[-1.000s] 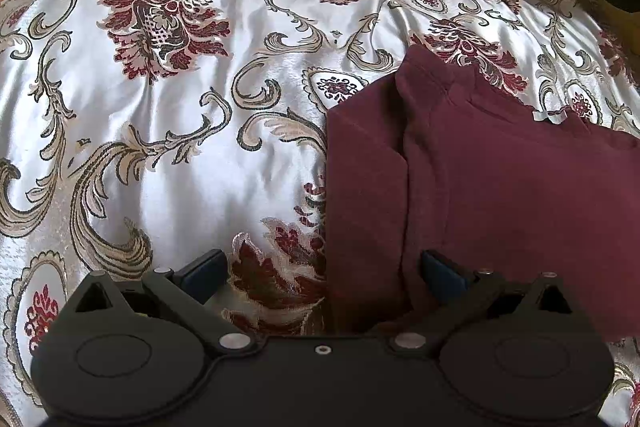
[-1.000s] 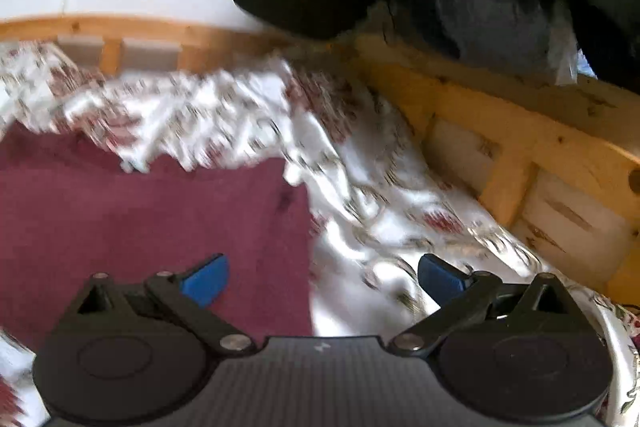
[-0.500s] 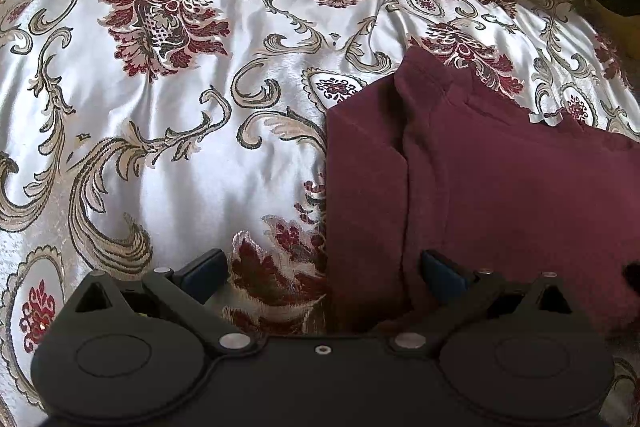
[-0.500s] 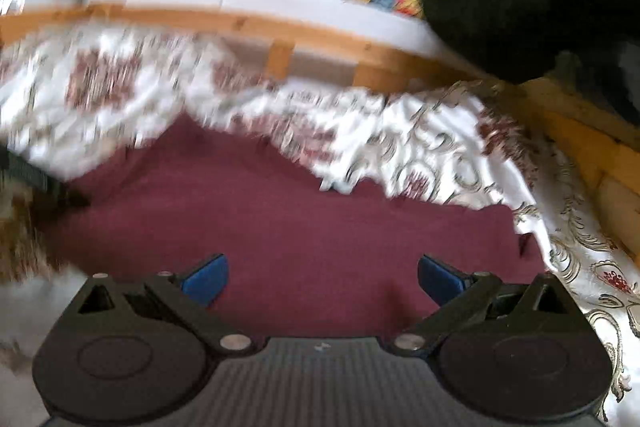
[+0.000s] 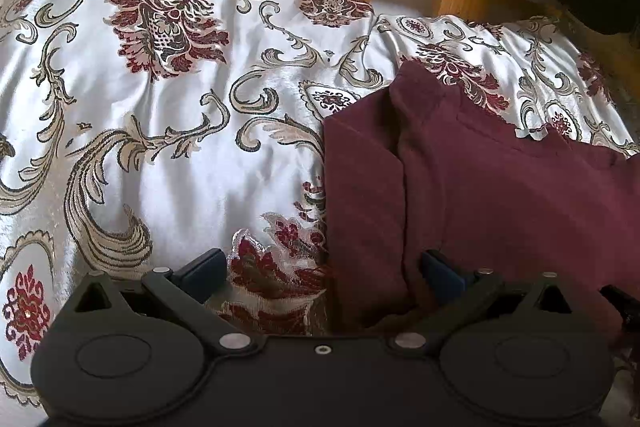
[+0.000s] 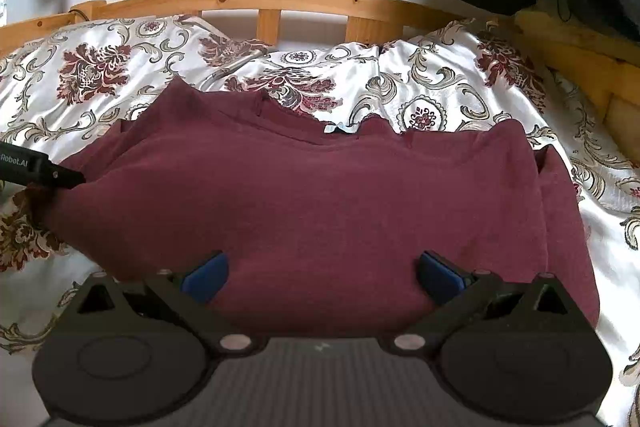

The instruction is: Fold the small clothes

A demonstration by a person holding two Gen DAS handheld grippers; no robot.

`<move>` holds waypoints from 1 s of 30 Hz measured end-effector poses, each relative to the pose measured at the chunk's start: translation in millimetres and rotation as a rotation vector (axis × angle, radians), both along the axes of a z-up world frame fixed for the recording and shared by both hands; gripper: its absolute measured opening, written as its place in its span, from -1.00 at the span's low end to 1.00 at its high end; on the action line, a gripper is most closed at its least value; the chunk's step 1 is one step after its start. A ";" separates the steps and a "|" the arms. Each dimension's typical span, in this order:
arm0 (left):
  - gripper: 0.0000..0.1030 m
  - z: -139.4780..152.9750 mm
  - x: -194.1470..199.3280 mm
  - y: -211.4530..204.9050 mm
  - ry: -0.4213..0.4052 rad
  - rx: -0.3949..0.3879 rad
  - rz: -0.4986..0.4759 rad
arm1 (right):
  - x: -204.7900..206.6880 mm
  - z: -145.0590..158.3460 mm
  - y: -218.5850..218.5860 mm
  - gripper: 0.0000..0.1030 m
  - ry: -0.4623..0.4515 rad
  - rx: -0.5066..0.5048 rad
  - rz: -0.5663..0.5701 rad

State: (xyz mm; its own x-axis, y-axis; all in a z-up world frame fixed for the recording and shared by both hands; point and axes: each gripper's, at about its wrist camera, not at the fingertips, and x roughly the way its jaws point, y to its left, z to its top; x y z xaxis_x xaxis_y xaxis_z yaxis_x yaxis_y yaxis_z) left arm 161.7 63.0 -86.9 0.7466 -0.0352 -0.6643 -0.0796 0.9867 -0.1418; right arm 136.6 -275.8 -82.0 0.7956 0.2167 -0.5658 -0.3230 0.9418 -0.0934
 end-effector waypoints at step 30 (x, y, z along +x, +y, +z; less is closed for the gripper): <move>0.99 3.9 47.6 -21.8 0.118 -0.040 -0.134 | 1.2 -0.5 -3.3 0.99 0.007 0.019 0.002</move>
State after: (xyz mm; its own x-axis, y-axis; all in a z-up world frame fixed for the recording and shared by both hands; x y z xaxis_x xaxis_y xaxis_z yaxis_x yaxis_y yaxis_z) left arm 209.4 41.1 -83.0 0.6504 -0.1576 -0.7430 0.0342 0.9833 -0.1786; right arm 137.8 -279.1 -82.5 0.7910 0.2286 -0.5674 -0.3251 0.9428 -0.0733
